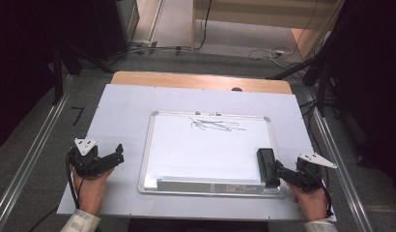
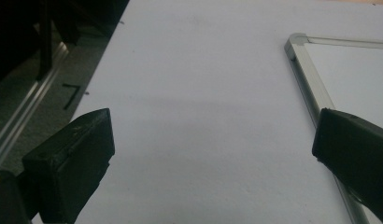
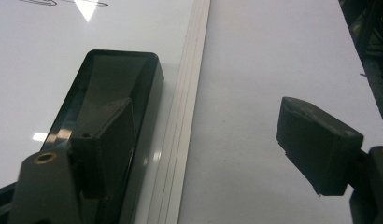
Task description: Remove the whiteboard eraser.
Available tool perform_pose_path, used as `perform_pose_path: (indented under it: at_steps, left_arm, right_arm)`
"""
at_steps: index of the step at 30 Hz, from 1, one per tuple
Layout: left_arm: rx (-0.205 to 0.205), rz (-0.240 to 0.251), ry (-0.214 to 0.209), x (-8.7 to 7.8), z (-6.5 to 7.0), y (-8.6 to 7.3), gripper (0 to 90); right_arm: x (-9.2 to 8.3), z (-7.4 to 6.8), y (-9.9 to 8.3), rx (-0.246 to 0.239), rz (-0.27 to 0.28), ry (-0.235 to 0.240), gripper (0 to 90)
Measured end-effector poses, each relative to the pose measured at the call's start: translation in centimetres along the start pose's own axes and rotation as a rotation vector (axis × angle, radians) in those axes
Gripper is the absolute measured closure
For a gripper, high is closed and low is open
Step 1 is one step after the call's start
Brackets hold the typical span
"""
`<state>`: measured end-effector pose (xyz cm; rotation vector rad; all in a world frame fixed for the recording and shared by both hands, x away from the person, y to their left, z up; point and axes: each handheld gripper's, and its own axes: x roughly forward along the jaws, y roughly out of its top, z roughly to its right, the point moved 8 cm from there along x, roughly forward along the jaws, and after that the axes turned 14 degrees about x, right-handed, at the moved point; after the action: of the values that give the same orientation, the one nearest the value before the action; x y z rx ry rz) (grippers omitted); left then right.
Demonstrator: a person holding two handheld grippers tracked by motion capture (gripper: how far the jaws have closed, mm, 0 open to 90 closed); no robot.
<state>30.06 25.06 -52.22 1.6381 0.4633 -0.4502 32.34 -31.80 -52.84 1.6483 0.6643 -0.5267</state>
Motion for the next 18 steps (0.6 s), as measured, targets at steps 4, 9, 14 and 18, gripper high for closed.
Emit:
perform_pose_path:
  at_steps: [4,9,14,18]
  left_arm:
    - [-0.021,-0.010,0.005,0.3,-0.4,-0.2,0.0]
    - [-0.004,-0.007,0.016,0.4,-0.2,-0.2,0.0]
    - [0.014,-0.009,0.010,0.5,0.0,-0.1,0.0]
    - [0.015,-0.008,0.010,0.5,0.0,-0.2,0.0]
  right_arm:
    - [-0.1,-0.5,0.1,-0.005,0.004,0.008,18.3]
    - [0.2,-0.9,0.2,-0.008,0.004,0.014,18.3]
    - [0.8,-2.0,0.3,-0.028,-0.004,0.016,18.2]
    - [1.0,-2.8,0.3,-0.042,-0.009,0.021,18.2]
